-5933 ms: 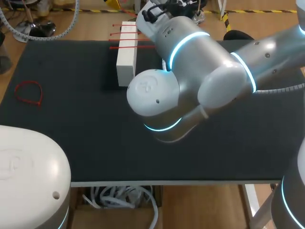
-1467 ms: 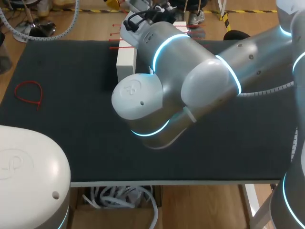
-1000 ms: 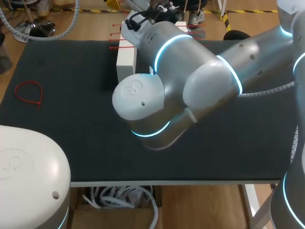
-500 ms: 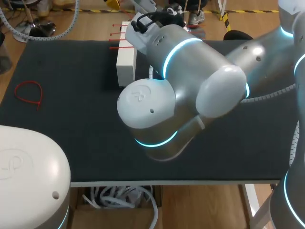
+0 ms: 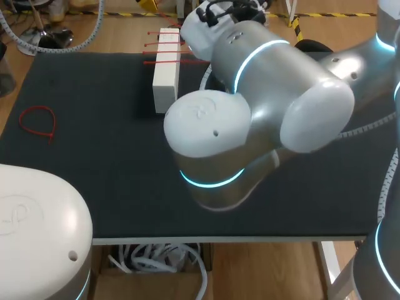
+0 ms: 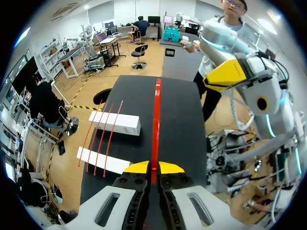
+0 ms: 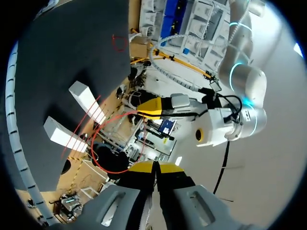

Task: Grab the tape and strap the tape.

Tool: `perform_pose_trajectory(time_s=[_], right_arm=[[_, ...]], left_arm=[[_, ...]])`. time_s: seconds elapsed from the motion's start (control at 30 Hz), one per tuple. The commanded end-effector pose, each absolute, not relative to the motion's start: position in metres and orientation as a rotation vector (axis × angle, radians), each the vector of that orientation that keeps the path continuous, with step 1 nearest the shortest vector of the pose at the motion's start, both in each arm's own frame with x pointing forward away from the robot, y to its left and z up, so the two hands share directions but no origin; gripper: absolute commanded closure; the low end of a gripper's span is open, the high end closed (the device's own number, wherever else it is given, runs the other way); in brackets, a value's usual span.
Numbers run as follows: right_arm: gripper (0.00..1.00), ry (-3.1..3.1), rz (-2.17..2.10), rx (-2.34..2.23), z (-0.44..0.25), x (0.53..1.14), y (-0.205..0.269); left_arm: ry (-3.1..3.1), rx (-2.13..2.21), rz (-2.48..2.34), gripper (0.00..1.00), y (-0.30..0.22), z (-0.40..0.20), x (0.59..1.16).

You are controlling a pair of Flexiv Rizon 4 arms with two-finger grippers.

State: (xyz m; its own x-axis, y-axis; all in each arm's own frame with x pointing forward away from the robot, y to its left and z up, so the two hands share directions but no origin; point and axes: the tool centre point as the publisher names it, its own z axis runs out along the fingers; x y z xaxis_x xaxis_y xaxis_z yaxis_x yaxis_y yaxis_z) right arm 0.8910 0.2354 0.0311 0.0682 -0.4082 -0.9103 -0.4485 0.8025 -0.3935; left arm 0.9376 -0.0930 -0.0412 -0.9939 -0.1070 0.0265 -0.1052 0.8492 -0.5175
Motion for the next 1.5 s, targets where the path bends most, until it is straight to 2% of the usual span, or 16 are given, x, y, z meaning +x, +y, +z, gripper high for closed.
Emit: perform_pose_trajectory(time_s=[0.03, 0.07, 0.1, 0.13, 0.87, 1.27, 1.5], right_arm=[[0.99, 1.572, 0.083, -0.730, 0.037, 0.893, 0.227], [0.59, 1.579, 0.088, -0.730, 0.037, 0.893, 0.226], [0.04, 1.585, 0.101, -0.728, 0.037, 0.892, 0.225], [0.00, 1.594, 0.114, -0.720, 0.037, 0.891, 0.224], [0.00, 1.599, 0.126, -0.713, 0.036, 0.892, 0.223], [0.00, 1.599, 0.126, -0.713, 0.036, 0.892, 0.223], [0.00, 1.599, 0.126, -0.713, 0.036, 0.892, 0.223]], left_arm=[[3.021, -0.175, -0.837, 1.00, -0.093, -0.040, 0.938], [3.021, -0.175, -0.837, 1.00, -0.093, -0.040, 0.938], [3.021, -0.175, -0.837, 1.00, -0.093, -0.040, 0.938], [3.021, -0.175, -0.837, 1.00, -0.093, -0.040, 0.938], [3.021, -0.175, -0.837, 1.00, -0.093, -0.040, 0.938], [3.075, -0.276, -0.771, 1.00, -0.033, -0.084, 0.934], [3.119, -0.491, -0.724, 1.00, 0.025, -0.131, 0.931]])
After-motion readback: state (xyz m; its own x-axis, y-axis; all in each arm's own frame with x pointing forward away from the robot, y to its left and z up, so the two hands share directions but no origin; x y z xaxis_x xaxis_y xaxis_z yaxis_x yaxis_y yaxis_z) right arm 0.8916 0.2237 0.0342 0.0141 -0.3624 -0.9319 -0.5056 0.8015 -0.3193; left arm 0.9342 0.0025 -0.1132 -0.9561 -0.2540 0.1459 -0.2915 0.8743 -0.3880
